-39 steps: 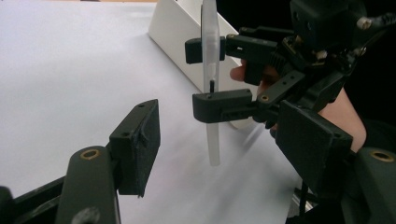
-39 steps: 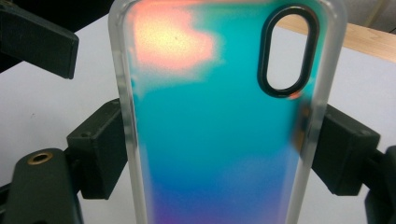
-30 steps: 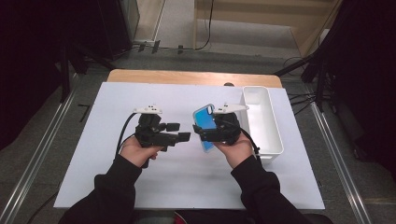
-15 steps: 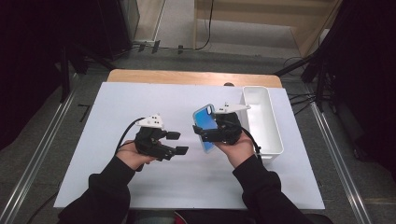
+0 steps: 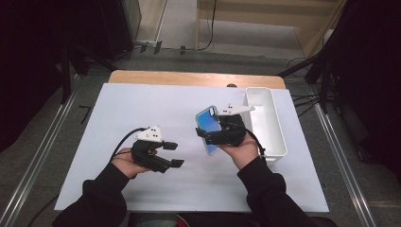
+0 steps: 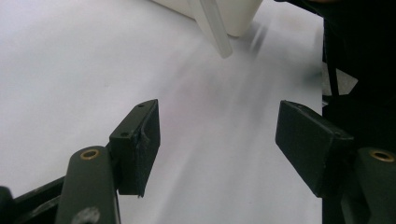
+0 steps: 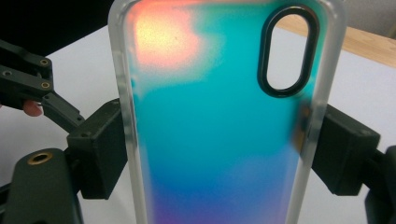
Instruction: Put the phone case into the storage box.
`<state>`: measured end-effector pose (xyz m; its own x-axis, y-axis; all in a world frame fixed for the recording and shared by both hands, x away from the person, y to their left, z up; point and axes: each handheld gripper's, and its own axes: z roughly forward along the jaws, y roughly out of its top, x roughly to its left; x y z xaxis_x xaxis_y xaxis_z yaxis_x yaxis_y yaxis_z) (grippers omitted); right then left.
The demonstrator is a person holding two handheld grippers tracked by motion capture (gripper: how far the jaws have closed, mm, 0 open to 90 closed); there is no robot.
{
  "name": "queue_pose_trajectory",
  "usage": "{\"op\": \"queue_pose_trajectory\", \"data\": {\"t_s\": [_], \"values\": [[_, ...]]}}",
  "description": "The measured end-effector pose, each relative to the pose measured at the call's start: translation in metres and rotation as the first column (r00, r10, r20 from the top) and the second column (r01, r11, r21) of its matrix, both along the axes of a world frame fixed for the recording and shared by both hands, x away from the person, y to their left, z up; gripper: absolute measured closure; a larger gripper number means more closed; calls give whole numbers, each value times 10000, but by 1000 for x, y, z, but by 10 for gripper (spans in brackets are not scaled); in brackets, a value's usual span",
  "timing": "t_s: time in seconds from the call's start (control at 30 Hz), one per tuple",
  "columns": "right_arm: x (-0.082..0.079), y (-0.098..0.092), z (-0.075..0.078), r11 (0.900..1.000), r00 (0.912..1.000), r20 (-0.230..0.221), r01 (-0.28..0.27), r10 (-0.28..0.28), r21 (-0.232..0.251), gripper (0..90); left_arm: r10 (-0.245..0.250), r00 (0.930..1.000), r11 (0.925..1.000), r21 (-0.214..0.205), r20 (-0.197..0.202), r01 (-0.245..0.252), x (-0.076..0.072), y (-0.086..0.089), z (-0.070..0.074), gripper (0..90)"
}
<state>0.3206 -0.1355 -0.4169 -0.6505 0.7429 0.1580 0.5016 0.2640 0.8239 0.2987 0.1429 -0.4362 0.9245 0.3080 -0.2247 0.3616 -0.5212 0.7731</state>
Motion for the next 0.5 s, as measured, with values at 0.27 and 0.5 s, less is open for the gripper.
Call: {"op": "queue_pose_trajectory", "data": {"t_s": [0.27,0.5], "values": [[0,-2,1,10000,10000,22,-26,26,-47,149,182,9997,9996,212,-142,-179,-3,10,-9,303],[-1,-3,2,9998,9999,-28,-152,152,-107,149,304,9991,9990,345,-300,-293,-6,18,-14,280]]}}
